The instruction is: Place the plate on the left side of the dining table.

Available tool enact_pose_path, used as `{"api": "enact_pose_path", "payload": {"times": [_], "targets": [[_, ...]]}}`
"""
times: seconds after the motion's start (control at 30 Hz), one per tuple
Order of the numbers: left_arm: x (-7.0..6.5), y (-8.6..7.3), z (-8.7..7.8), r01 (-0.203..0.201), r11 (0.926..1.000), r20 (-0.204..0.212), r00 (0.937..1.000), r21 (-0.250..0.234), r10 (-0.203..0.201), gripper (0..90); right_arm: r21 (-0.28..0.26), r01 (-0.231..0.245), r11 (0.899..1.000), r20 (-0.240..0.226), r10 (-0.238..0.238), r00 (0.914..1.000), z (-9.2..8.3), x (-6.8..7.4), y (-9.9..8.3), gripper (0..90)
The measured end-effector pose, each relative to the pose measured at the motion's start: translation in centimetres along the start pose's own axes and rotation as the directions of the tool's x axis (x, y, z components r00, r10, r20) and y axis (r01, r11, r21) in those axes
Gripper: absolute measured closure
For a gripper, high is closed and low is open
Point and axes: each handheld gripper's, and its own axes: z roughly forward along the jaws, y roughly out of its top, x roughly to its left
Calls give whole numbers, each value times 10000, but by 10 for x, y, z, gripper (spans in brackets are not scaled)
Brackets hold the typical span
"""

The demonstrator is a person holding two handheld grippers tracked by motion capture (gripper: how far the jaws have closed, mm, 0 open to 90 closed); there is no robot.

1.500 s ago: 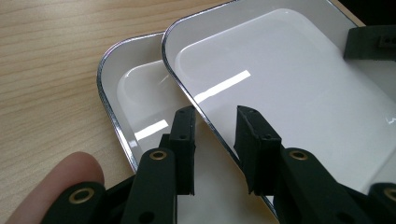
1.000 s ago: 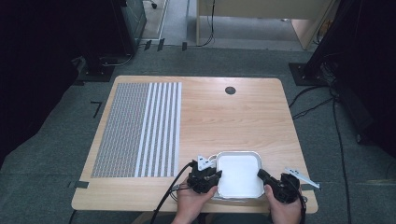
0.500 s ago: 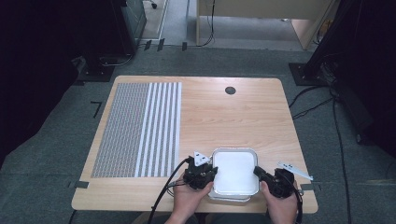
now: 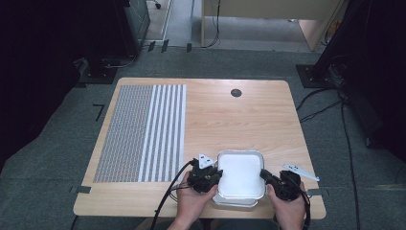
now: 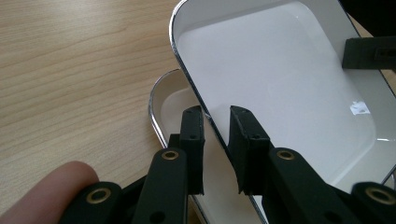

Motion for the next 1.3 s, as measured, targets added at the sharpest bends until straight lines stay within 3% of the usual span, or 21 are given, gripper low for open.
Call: {"api": "enact_pose_path", "payload": {"times": [0.47, 1.3], "targets": [[6, 1, 3, 46, 9996, -44, 10000, 285, -45, 765, 1, 489, 9988, 193, -489, 9986, 8, 4, 0, 861], [9, 7, -4, -325, 9988, 59, 9995, 368, 323, 767, 167, 112, 9998, 271, -116, 9996, 9, 10, 10, 897]]}}
